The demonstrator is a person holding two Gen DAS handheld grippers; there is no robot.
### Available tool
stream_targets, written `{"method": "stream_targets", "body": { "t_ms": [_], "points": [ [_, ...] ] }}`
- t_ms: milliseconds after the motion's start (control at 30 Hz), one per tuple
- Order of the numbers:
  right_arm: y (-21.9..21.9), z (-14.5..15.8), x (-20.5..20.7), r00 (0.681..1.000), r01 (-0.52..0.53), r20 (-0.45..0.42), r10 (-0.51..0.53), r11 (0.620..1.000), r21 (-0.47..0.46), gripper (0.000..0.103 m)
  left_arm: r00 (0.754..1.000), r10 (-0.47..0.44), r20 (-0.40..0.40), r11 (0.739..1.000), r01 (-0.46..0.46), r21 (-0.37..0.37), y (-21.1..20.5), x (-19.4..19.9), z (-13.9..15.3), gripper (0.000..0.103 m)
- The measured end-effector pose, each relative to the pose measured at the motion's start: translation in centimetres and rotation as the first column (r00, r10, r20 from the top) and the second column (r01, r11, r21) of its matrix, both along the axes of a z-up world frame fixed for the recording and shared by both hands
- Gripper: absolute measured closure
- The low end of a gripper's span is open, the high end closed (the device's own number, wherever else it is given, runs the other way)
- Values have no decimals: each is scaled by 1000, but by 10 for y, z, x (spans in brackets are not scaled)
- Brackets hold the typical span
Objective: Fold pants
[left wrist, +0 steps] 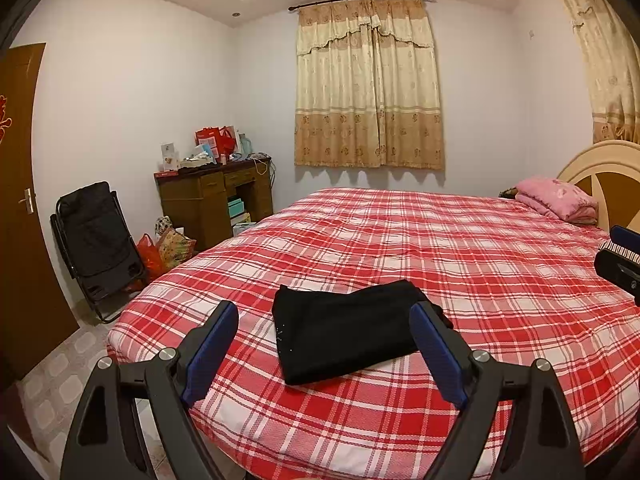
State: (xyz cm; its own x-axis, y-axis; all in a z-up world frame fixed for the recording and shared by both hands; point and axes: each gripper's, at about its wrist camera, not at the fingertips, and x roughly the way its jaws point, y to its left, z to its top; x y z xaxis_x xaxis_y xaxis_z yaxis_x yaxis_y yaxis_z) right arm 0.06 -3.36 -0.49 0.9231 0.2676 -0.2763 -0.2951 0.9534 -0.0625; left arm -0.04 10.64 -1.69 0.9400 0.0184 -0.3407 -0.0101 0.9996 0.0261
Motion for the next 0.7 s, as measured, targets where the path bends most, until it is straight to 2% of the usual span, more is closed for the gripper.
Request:
{"method": "stream_targets", "body": {
  "t_ms": [700],
  "points": [
    [8, -1, -1, 1000, -2, 4, 2, 1000, -28, 0, 1000, 6, 19, 1000, -6, 10, -1, -1, 0, 8]
  ]
}}
